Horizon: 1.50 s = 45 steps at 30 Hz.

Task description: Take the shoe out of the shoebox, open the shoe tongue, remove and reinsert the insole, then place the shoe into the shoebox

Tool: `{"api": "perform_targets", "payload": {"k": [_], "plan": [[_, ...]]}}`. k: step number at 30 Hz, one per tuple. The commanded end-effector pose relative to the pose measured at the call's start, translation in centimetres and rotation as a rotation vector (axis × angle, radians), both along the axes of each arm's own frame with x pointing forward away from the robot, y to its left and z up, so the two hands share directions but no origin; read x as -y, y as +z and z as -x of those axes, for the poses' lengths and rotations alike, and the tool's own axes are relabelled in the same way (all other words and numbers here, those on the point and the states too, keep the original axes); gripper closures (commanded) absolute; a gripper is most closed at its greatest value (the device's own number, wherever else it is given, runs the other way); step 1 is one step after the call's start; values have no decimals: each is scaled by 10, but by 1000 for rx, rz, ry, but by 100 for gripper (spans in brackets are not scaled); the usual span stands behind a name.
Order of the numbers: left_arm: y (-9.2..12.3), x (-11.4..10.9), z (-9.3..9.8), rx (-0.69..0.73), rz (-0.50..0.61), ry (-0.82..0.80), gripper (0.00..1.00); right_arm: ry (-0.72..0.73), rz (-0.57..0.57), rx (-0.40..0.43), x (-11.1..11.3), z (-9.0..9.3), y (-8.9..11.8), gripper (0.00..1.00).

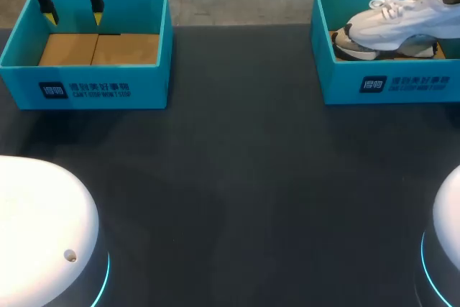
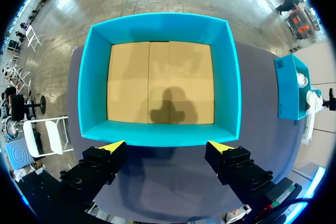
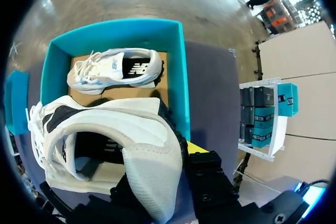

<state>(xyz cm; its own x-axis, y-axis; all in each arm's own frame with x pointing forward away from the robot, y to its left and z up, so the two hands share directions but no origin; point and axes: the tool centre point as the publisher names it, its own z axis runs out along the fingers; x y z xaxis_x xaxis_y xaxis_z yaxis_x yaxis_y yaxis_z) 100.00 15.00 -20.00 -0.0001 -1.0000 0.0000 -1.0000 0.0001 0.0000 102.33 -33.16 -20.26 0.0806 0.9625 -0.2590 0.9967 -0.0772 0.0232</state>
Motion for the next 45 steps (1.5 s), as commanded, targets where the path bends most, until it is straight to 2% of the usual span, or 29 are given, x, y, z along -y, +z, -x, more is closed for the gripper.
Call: {"api": "perform_targets", "payload": {"k": [1,4,12,18,23,28,35,45], "plan": [[0,0,0,0,0,0,0,-17,-5,5,-2,14,17,100],[0,0,0,0,0,0,0,-33,-1,7,-4,20,26,100],[0,0,0,0,0,0,0,-81,-22,1,-23,51,43,100],[0,0,0,0,0,0,0,-105,-27,29,-29,62,64,100],[0,0,0,0,0,0,0,-112,-13,16,-39,74,67,100],[0,0,0,0,0,0,0,-124,-34,10,-49,96,72,100],[0,0,0,0,0,0,0,-141,-74,45,-85,136,75,100],[0,0,0,0,0,0,0,-144,-84,84,-151,173,47,100]]}}
